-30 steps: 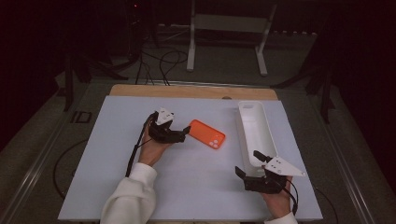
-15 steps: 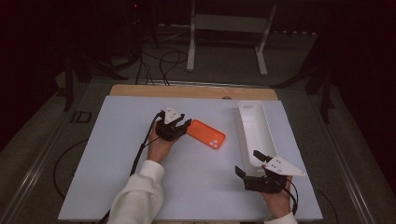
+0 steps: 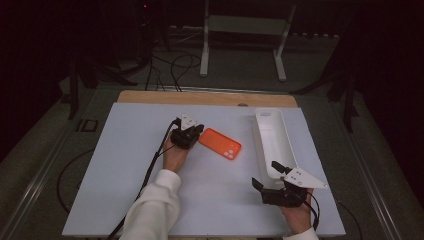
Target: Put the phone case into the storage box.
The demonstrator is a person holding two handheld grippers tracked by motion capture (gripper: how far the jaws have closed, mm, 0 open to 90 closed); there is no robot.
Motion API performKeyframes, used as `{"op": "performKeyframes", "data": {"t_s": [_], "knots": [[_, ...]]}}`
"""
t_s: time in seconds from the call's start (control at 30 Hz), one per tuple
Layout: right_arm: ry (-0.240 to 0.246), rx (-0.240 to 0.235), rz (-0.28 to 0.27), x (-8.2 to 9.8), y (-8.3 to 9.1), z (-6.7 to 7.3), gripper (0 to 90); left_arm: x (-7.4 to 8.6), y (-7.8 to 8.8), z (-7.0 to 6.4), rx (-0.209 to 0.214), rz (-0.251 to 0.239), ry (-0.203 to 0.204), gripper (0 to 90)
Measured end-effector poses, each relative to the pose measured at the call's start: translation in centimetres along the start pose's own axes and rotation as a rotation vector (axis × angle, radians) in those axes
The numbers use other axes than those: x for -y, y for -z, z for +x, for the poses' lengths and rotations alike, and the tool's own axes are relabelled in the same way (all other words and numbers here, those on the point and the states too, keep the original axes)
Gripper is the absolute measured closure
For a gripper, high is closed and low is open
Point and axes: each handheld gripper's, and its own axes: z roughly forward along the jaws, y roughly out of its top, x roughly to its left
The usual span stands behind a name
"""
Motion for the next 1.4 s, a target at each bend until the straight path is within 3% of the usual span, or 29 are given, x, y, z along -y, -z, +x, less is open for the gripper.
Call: {"op": "performKeyframes", "data": {"t_s": [0.23,0.53,1.17,1.4], "knots": [[-0.002,0.0,-0.003,-0.1,0.1,0.0,8.9,0.5,-1.4,0.0,0.004,0.025,0.027,90.0],[0.0,0.004,-0.011,-0.2,0.3,-0.1,8.9,1.5,-2.8,0.0,0.0,0.087,0.016,90.0],[-0.002,0.005,-0.013,-0.2,0.3,-0.1,8.9,2.3,-4.0,-0.1,-0.004,0.203,-0.006,90.0],[-0.002,0.007,-0.013,-0.2,0.3,-0.1,8.9,2.4,-3.7,0.1,0.02,0.239,-0.013,90.0]]}}
